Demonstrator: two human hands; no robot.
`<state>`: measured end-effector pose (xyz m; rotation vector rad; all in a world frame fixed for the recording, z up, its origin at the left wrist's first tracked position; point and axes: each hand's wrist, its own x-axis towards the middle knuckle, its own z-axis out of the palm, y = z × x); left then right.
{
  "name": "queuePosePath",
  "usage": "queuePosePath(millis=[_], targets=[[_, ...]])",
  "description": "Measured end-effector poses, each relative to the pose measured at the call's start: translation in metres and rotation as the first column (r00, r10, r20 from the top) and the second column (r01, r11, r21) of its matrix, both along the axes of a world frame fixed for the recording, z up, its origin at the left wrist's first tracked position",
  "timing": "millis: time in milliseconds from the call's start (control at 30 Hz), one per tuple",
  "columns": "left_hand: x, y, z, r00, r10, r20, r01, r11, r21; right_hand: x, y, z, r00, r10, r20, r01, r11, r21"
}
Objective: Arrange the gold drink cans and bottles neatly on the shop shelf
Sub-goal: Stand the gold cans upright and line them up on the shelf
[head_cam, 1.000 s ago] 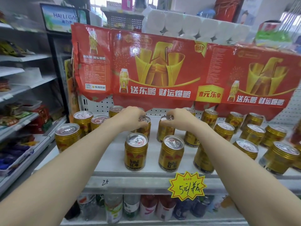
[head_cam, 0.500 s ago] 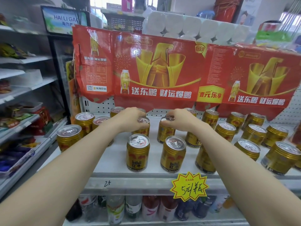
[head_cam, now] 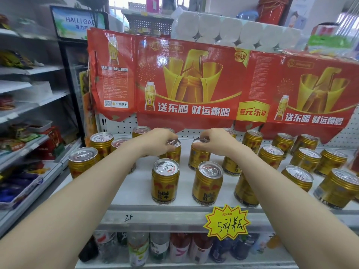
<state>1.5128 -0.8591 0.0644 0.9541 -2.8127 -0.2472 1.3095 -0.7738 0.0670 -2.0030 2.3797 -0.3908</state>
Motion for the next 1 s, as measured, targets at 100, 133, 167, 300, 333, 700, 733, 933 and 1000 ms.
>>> queuePosePath(millis=[100,133,167,300,333,700,733,933,1000], targets=[[0.002,-0.001,-0.001,1.000,-0.004,0.003,0.004,1.000,-0.001,0.002,-0.001,-0.001,1.000,-0.027,-0.007,0.026,0.999,-0.039],[0.002,-0.001,-0.001,1.000,-0.005,0.002,0.005,1.000,-0.003,0.003,-0.001,-0.001,0.999,-0.031,-0.010,0.031,0.999,-0.042],[0.002,0.000,-0.002,1.000,-0.005,0.001,0.005,1.000,-0.006,0.004,-0.001,-0.001,0.999,-0.032,-0.016,0.032,0.999,-0.040],[0.002,0.000,-0.003,1.000,-0.016,0.005,0.016,1.000,-0.008,0.002,0.001,0.004,0.999,-0.039,-0.021,0.039,0.999,0.005],[0.002,0.000,-0.003,1.000,-0.017,0.006,0.017,1.000,-0.003,0.002,0.001,0.005,0.999,-0.039,-0.021,0.039,0.999,0.018],[0.013,-0.011,0.010,0.996,0.021,-0.086,-0.017,0.998,0.053,0.001,-0.009,0.024,1.000,-0.030,-0.003,0.031,0.999,0.029],[0.017,-0.014,0.013,0.988,0.051,-0.146,-0.044,0.998,0.052,0.001,-0.014,0.026,1.000,-0.008,0.006,0.008,1.000,-0.006],[0.038,-0.044,0.021,0.956,0.273,-0.110,-0.278,0.960,-0.037,0.023,-0.059,0.032,0.983,0.184,0.009,-0.184,0.983,-0.019],[0.040,-0.052,0.018,0.953,0.302,0.002,-0.301,0.953,-0.017,0.034,-0.075,0.030,0.979,0.200,0.027,-0.201,0.979,0.025]])
